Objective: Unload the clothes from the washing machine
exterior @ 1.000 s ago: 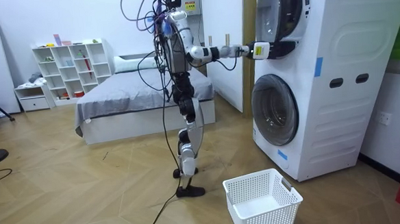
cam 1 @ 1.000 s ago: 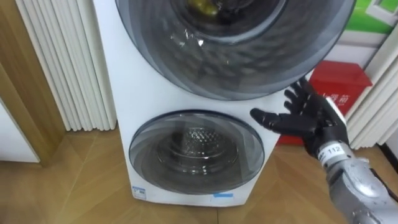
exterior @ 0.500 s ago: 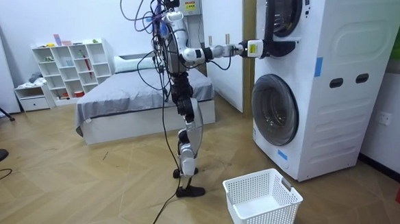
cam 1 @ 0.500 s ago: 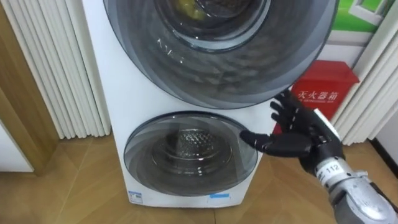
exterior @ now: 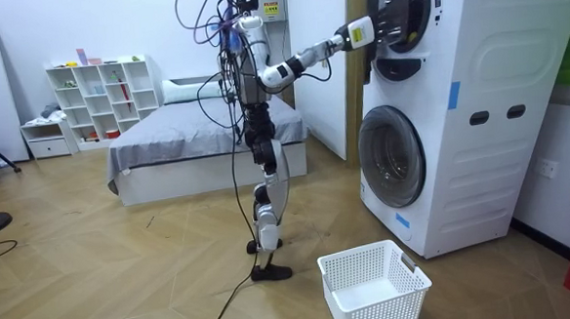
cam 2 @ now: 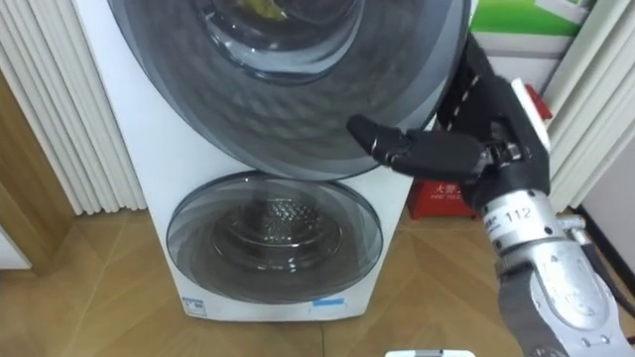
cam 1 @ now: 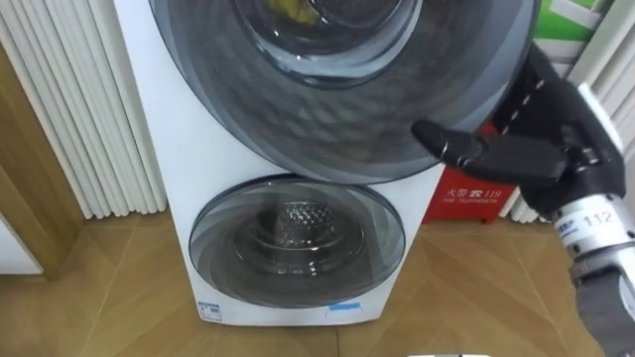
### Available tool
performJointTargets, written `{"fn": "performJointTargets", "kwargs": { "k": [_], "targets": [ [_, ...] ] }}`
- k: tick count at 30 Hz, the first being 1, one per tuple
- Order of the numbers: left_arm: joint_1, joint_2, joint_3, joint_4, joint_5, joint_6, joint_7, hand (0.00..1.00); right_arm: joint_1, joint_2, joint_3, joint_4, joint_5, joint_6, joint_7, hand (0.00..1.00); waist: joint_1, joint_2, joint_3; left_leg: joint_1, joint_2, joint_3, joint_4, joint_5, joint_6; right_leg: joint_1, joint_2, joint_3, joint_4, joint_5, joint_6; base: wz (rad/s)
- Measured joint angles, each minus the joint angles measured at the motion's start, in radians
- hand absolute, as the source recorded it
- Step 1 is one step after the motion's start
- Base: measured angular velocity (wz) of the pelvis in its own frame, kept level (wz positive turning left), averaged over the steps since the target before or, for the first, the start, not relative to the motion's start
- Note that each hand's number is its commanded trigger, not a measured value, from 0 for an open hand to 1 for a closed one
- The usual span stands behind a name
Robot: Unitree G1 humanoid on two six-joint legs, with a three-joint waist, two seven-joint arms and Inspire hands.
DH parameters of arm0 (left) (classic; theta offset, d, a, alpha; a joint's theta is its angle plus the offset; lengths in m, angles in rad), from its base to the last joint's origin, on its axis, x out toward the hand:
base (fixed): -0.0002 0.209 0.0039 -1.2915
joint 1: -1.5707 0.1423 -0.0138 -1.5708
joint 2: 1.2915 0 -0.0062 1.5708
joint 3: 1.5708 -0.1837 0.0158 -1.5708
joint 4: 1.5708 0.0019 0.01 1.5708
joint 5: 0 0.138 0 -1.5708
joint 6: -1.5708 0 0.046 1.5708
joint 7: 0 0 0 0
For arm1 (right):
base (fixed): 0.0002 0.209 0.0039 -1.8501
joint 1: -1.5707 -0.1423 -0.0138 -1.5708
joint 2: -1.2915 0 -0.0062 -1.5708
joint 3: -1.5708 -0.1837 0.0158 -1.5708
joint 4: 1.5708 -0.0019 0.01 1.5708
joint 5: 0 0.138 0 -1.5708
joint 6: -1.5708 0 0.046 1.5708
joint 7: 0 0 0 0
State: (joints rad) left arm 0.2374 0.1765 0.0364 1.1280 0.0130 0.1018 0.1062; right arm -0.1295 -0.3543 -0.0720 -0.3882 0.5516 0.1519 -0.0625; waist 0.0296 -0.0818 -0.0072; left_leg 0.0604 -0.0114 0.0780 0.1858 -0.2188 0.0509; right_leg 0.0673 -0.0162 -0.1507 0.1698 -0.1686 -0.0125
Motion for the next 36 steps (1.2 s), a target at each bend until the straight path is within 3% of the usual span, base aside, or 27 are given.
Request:
{"fn": "performJointTargets", "kwargs": {
  "k": [8,18,24,28,33,36],
  "targets": [
    [0.007,0.001,0.002,0.001,0.001,0.0,0.0,0.0,-0.026,-0.001,-0.008,-0.025,0.032,-0.013,-0.022,0.0,-0.004,-0.005,-0.0027,-0.001,0.0,-0.002,0.001,0.0,0.0,0.002,0.0,-0.003,0.001,0.0,-0.001,0.0],
    [0.001,0.001,-0.003,0.011,0.001,0.0,-0.002,0.0,-0.035,0.002,-0.018,-0.061,0.037,-0.033,0.036,0.0,-0.01,0.012,0.0075,-0.004,-0.001,-0.002,0.001,0.0,0.0,-0.001,0.001,-0.004,0.001,0.001,0.0,0.0],
    [0.001,0.001,-0.021,0.009,0.001,0.0,-0.005,0.0,-0.033,0.003,-0.003,-0.064,0.036,-0.036,0.075,0.0,-0.016,0.006,0.0033,0.005,0.004,0.02,-0.006,0.0,0.0,-0.003,0.004,0.014,0.001,0.002,-0.001,-0.1],
    [0.0,0.014,-0.053,0.01,0.0,-0.003,-0.003,0.0,0.017,0.009,0.017,-0.063,0.036,-0.078,0.125,0.0,-0.022,-0.005,-0.0038,0.011,0.005,0.028,-0.003,0.0,0.0,0.0,0.004,0.023,0.0,0.002,-0.002,-0.06],
    [-0.01,0.019,-0.094,0.026,0.0,-0.02,-0.001,0.0,0.06,0.056,0.05,-0.063,0.039,-0.131,0.187,0.0,-0.025,0.001,0.0003,0.021,0.007,0.033,-0.004,-0.002,-0.002,0.007,0.006,0.028,0.001,0.005,-0.003,-0.04],
    [-0.015,0.024,-0.116,0.028,0.001,-0.02,-0.001,0.0,0.069,0.06,0.062,-0.063,0.042,-0.138,0.23,0.0,-0.025,0.004,0.0026,0.021,0.012,0.034,-0.006,-0.004,-0.005,0.007,0.013,0.042,0.002,0.014,-0.006,-0.08]
  ]
}}
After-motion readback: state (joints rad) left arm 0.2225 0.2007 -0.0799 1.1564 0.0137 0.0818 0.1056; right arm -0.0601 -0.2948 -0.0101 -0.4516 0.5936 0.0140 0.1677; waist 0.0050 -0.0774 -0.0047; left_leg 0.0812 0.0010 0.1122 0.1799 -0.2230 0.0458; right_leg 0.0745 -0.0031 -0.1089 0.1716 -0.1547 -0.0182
